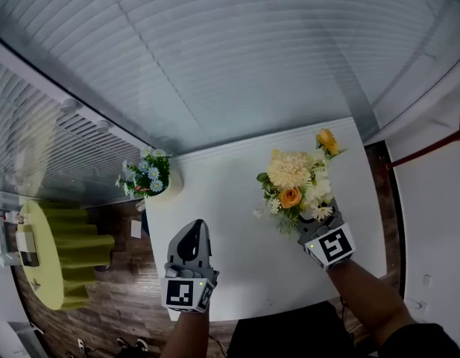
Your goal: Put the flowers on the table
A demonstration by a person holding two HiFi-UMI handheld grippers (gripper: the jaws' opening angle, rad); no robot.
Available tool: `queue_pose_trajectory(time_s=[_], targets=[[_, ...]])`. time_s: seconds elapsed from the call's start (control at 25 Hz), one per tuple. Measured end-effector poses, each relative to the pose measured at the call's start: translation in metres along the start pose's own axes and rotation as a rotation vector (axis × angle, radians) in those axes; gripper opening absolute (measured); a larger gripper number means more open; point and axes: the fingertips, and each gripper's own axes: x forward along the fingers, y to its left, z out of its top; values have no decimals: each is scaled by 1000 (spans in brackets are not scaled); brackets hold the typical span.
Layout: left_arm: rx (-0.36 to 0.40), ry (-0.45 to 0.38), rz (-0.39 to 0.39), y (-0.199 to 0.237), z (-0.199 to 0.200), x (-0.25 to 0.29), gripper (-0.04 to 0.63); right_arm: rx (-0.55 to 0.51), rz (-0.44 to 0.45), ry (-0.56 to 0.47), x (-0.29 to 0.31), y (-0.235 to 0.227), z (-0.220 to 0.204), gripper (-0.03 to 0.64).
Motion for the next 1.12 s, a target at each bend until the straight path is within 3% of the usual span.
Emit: queue_pose_trajectory(time_s=[0.24, 0.72, 1.12], targets=[[22, 25, 0, 0, -7, -7, 5, 14, 5, -13, -6, 5, 1, 261], [59, -8, -27, -17, 3, -25, 5, 78, -37, 18, -35, 3, -16, 313], [80, -50, -35, -23, 26, -48, 5, 89, -105, -3, -77, -5, 9, 314]])
